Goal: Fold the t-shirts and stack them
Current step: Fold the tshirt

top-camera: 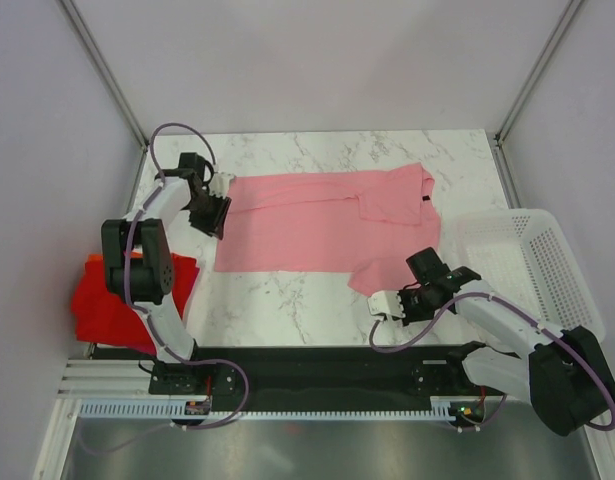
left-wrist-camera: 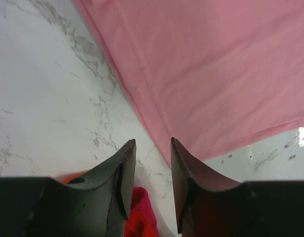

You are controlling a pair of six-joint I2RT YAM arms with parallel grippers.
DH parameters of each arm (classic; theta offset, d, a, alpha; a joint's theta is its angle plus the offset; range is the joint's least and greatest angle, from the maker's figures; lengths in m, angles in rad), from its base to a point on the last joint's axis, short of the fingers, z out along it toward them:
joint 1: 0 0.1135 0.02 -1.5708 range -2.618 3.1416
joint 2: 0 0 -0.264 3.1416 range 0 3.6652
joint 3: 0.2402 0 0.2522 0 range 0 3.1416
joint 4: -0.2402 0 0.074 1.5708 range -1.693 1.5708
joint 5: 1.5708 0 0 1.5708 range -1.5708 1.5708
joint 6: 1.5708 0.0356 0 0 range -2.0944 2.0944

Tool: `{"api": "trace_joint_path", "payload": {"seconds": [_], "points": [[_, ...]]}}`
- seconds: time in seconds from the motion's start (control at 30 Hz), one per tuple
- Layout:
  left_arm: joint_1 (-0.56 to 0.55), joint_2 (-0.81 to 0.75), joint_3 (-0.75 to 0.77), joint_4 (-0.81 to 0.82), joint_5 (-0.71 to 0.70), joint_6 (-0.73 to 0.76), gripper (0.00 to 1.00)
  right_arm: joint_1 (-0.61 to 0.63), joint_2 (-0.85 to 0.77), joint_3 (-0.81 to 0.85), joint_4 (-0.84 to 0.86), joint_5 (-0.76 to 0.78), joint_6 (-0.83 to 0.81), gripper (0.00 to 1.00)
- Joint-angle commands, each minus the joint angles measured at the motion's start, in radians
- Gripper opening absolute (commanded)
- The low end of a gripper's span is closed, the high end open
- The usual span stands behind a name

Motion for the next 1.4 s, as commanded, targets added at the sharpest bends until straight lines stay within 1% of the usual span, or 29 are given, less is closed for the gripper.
{"api": "trace_joint_path", "payload": {"seconds": [0.0, 0.43, 0.6, 0.7, 0.8, 0.83, 0.9, 0.93, 0.97, 1.07, 1.1, 1.17, 1.2, 1.37], "points": [[0.010, -0.055, -0.067, -0.008, 0.004, 0.052, 0.42, 0.003, -0.002, -0.003, 0.042, 0.010, 0.076, 0.00], [0.010, -0.084, -0.252, 0.009, 0.003, 0.061, 0.39, 0.005, 0.035, 0.036, 0.036, 0.026, 0.104, 0.00], [0.003, -0.092, -0.292, 0.019, 0.023, 0.049, 0.38, 0.005, 0.032, 0.025, 0.035, 0.020, 0.110, 0.00], [-0.003, -0.084, -0.298, 0.018, 0.027, 0.041, 0.35, 0.006, 0.038, 0.025, 0.037, 0.023, 0.111, 0.00], [-0.003, -0.092, -0.307, 0.018, 0.043, 0.037, 0.26, 0.006, 0.038, 0.026, 0.045, 0.030, 0.114, 0.00], [-0.003, -0.089, -0.304, 0.018, 0.044, 0.034, 0.21, 0.006, 0.039, 0.026, 0.048, 0.029, 0.119, 0.00], [-0.003, -0.084, -0.297, 0.015, 0.044, 0.032, 0.15, 0.006, 0.032, 0.028, 0.058, 0.039, 0.142, 0.00], [-0.003, -0.085, -0.286, 0.012, 0.044, 0.032, 0.07, 0.006, 0.027, 0.029, 0.074, 0.050, 0.154, 0.00], [-0.003, -0.087, -0.277, 0.010, 0.044, 0.032, 0.03, 0.005, 0.012, 0.035, 0.089, 0.067, 0.194, 0.00], [-0.003, -0.099, -0.234, -0.019, 0.047, 0.035, 0.02, -0.017, -0.013, 0.090, 0.140, 0.131, 0.266, 0.00], [-0.003, -0.105, -0.219, -0.026, 0.059, 0.035, 0.02, -0.029, -0.014, 0.138, 0.149, 0.144, 0.321, 0.00], [-0.003, -0.113, -0.170, -0.054, 0.072, 0.037, 0.02, -0.070, -0.011, 0.189, 0.180, 0.188, 0.375, 0.00], [-0.003, -0.116, -0.151, -0.063, 0.084, 0.035, 0.02, -0.082, -0.005, 0.239, 0.187, 0.202, 0.413, 0.00], [-0.003, -0.081, -0.018, -0.106, 0.115, 0.021, 0.02, -0.179, 0.025, 0.342, 0.265, 0.248, 0.476, 0.00]]}}
